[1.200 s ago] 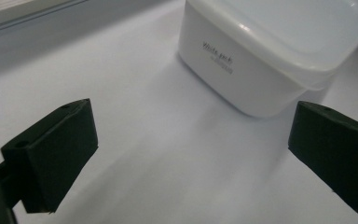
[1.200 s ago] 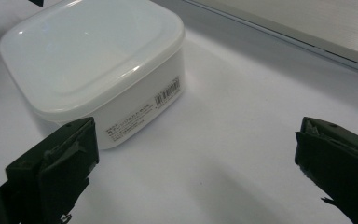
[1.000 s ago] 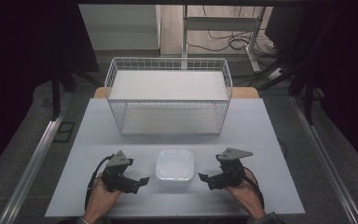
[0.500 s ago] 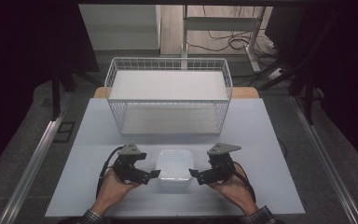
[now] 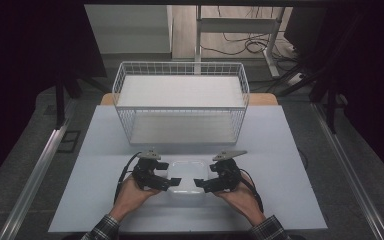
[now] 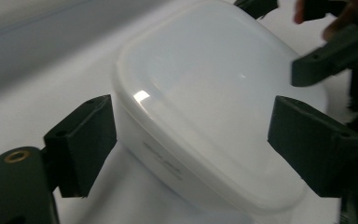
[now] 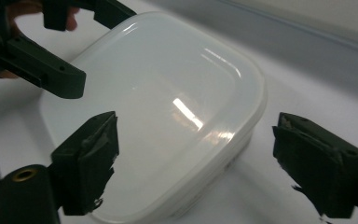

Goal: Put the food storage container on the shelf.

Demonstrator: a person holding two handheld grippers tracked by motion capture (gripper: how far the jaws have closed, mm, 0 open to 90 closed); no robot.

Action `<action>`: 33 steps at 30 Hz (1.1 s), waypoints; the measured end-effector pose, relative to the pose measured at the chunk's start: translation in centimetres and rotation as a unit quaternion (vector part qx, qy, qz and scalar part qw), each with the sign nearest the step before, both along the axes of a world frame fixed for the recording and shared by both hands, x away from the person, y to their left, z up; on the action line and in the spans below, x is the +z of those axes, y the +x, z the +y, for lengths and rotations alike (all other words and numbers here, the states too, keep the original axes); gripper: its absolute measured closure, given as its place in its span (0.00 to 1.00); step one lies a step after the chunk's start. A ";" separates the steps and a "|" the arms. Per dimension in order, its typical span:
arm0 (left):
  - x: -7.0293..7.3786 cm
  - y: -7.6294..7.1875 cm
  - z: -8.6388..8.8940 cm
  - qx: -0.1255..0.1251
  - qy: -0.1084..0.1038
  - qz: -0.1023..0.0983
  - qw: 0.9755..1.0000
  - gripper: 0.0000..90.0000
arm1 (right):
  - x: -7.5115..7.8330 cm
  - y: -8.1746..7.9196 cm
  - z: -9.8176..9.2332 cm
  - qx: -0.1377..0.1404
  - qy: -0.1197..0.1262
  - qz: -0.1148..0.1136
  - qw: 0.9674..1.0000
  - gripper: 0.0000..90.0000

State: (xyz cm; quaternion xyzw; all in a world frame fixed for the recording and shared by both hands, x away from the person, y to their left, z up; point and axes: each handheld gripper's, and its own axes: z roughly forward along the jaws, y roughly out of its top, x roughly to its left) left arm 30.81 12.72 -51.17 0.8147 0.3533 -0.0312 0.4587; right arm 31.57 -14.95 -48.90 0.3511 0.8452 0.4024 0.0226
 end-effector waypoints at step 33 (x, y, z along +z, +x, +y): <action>2.6 -3.0 1.8 0.092 -0.023 -0.003 0.996 0.88 | 2.5 -1.9 -2.3 -0.073 0.057 0.002 0.996 0.87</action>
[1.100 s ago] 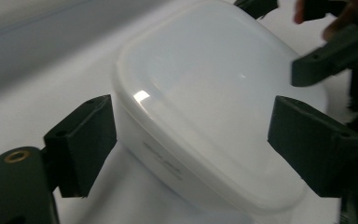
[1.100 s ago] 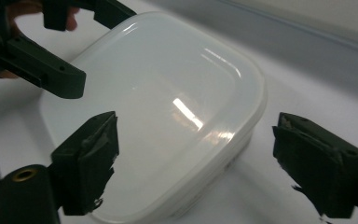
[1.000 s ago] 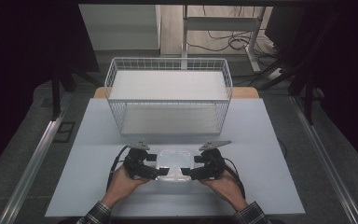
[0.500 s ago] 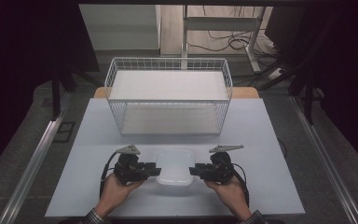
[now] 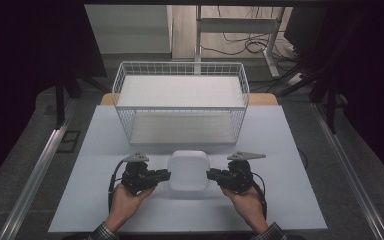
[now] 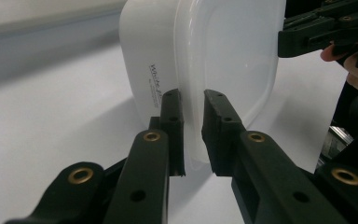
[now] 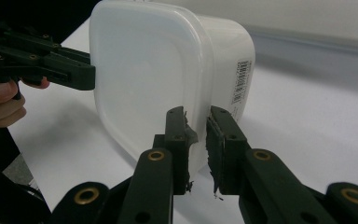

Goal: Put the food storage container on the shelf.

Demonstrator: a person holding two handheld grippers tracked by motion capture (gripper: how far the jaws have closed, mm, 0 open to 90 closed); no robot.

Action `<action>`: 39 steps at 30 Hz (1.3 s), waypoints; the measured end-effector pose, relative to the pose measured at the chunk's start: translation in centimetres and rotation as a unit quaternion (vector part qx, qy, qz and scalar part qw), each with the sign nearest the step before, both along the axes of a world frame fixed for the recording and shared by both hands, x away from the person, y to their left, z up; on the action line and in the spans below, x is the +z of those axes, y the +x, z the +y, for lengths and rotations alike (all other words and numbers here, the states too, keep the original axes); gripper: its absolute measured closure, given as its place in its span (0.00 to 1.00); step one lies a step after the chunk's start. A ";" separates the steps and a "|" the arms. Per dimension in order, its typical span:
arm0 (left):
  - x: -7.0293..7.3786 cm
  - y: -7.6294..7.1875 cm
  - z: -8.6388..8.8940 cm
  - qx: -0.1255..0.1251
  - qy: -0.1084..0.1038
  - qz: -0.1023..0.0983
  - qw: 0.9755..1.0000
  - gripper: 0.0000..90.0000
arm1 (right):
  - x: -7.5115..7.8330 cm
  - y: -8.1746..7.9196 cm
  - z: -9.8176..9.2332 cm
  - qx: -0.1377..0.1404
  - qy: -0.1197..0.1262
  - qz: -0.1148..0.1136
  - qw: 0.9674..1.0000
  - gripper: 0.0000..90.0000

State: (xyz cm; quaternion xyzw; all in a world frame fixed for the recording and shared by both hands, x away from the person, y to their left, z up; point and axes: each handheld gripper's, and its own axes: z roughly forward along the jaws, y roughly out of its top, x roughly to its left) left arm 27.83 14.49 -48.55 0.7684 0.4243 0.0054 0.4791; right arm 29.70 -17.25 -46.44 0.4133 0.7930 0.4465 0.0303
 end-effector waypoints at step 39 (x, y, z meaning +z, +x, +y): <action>9.3 2.6 2.0 0.029 -0.021 -0.088 0.995 0.89 | 9.2 3.4 1.6 0.016 0.027 -0.100 0.995 0.87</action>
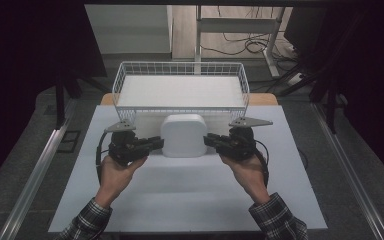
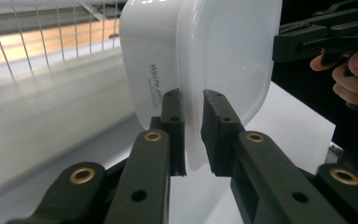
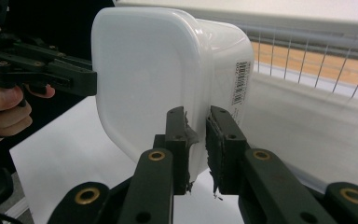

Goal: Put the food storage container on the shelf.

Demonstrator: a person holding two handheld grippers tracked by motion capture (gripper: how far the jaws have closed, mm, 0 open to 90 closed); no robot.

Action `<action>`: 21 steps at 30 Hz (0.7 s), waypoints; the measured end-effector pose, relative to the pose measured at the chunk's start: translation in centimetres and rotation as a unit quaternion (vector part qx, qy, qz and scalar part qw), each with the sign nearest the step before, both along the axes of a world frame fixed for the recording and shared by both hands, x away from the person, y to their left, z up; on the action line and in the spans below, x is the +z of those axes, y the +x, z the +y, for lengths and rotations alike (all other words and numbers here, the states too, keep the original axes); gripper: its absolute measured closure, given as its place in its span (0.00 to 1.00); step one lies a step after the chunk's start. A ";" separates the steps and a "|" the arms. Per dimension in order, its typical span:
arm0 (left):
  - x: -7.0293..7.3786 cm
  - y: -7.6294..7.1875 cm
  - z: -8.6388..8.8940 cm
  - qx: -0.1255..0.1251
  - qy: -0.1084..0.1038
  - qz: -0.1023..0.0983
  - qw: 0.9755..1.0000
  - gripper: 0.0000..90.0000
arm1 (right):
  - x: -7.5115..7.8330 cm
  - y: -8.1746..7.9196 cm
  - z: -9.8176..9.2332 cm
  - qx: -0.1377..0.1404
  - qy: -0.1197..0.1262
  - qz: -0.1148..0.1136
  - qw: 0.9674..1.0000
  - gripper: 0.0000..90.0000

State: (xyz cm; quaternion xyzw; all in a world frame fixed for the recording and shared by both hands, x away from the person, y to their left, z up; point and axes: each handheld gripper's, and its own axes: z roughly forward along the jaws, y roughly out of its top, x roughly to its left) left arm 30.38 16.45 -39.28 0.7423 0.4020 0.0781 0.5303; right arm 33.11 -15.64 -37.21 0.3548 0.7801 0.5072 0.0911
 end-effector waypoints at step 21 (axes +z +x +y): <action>5.6 2.3 1.2 0.014 -0.018 -0.028 0.999 0.89 | 6.2 2.4 1.3 -0.003 0.015 -0.037 0.999 0.87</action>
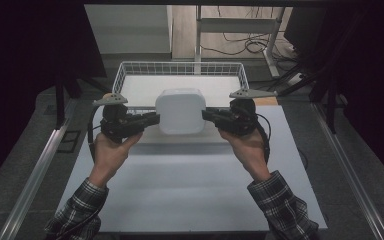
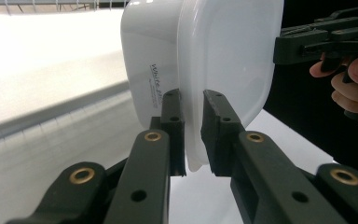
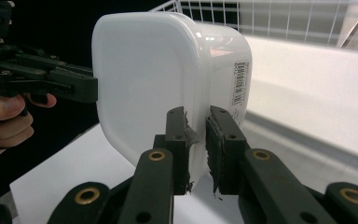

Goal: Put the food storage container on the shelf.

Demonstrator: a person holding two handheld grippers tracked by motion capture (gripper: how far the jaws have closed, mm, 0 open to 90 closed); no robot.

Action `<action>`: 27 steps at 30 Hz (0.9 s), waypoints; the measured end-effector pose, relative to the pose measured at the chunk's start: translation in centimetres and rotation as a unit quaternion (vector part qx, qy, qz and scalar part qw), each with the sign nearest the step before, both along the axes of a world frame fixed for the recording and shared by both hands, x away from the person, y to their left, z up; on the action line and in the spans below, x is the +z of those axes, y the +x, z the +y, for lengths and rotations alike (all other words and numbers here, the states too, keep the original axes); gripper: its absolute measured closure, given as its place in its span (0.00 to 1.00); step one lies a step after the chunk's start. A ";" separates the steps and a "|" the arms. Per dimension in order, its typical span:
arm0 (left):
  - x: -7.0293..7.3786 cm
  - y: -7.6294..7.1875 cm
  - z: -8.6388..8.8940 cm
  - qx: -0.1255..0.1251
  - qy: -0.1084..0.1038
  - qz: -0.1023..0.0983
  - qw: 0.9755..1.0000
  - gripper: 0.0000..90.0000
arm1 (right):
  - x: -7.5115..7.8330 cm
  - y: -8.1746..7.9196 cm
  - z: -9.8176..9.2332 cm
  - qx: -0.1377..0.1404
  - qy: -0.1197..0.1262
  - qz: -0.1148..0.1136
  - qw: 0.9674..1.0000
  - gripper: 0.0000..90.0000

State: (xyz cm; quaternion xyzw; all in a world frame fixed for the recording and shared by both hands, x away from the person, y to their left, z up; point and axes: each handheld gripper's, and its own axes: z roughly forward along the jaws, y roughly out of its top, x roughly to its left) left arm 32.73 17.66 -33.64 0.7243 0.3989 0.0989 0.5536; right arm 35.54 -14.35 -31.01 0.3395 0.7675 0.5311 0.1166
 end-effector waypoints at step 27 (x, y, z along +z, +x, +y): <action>2.8 6.1 0.0 0.030 0.010 0.024 0.999 0.87 | 2.5 6.3 1.4 -0.035 0.000 0.032 0.999 0.85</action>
